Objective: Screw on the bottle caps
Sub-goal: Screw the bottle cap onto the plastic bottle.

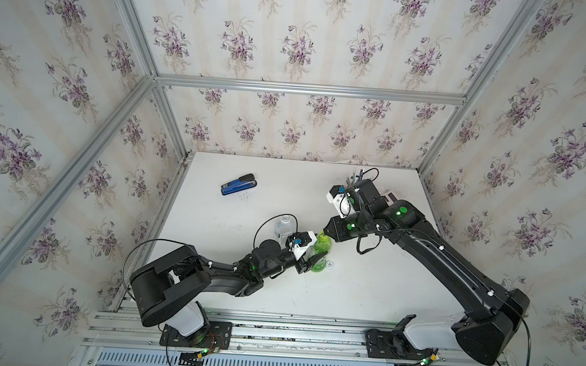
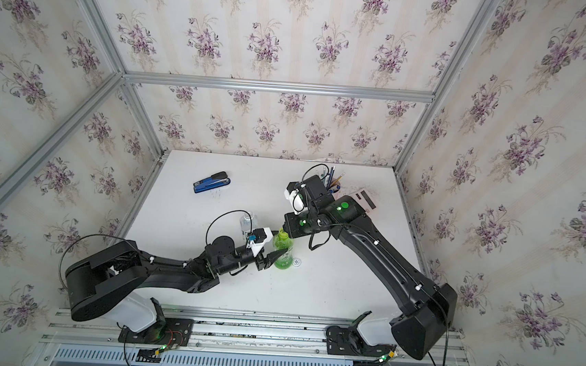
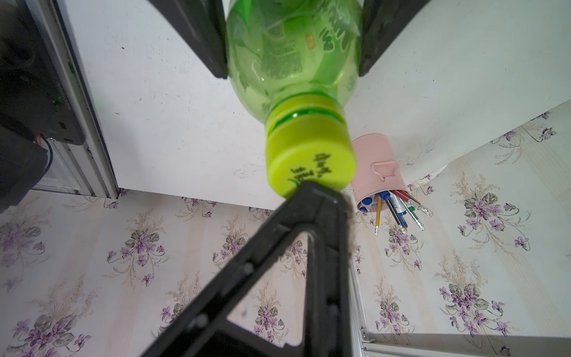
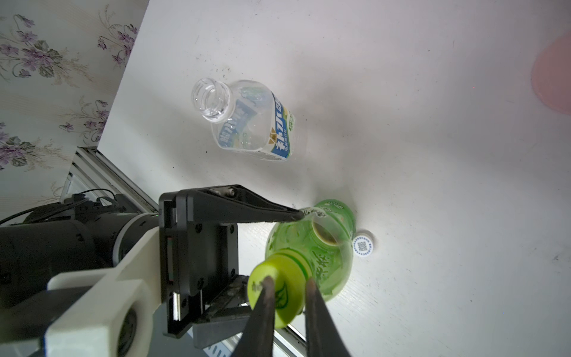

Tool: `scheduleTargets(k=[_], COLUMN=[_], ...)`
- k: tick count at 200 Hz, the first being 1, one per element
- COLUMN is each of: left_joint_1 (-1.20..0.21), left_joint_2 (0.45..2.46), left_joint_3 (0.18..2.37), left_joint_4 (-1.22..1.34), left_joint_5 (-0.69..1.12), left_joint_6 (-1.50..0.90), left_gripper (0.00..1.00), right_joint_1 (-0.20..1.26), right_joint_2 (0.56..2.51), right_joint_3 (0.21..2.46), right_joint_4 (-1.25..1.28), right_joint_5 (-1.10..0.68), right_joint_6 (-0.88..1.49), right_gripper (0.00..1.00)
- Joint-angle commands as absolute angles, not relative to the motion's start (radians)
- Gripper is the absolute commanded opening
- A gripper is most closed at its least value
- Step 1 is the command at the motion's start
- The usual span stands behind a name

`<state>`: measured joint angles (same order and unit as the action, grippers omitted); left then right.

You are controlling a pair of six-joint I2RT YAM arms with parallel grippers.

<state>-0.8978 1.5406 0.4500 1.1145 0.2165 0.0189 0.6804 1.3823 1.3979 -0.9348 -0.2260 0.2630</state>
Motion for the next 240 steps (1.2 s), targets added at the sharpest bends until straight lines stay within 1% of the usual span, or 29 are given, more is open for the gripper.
scheduleTargets(k=[1, 48, 70, 107, 133, 155, 182, 191, 204, 240], left_joint_1=[-0.897, -0.897, -0.898, -0.897, -0.897, -0.897, -0.897, -0.898, -0.898, -0.897], left_joint_2=[1.549, 1.550, 1.548, 1.548, 1.546, 1.550, 1.550, 1.548, 1.546, 1.545], left_joint_3=[0.440, 0.439, 0.437, 0.439, 0.449, 0.452, 0.458, 0.457, 0.457, 0.457], left_joint_4=[1.006, 1.014, 1.019, 1.013, 0.989, 0.985, 0.973, 0.973, 0.972, 0.972], left_joint_5=[0.210, 0.228, 0.233, 0.238, 0.235, 0.235, 0.234, 0.235, 0.236, 0.238], left_joint_6=[-0.006, -0.003, -0.001, 0.000, 0.002, 0.001, 0.002, 0.001, 0.001, 0.000], left_gripper=[0.64, 0.65, 0.64, 0.65, 0.65, 0.65, 0.65, 0.65, 0.65, 0.65], right_joint_1=[0.654, 0.629, 0.587, 0.588, 0.615, 0.641, 0.740, 0.774, 0.805, 0.840], right_joint_2=[1.369, 1.380, 1.385, 1.381, 1.381, 1.392, 1.417, 1.431, 1.447, 1.490], right_joint_3=[1.365, 1.354, 1.334, 1.358, 1.465, 1.576, 1.622, 1.632, 1.643, 1.647], right_joint_4=[-0.973, -0.978, -0.988, -0.981, -1.035, -1.109, -1.153, -1.165, -1.179, -1.179], right_joint_5=[-0.253, -0.285, -0.284, -0.315, -0.226, -0.165, -0.076, -0.039, 0.023, 0.037], right_joint_6=[0.268, 0.275, 0.285, 0.277, 0.238, 0.190, 0.130, 0.123, 0.121, 0.120], right_gripper=[0.19, 0.16, 0.16, 0.16, 0.17, 0.26, 0.47, 0.51, 0.53, 0.52])
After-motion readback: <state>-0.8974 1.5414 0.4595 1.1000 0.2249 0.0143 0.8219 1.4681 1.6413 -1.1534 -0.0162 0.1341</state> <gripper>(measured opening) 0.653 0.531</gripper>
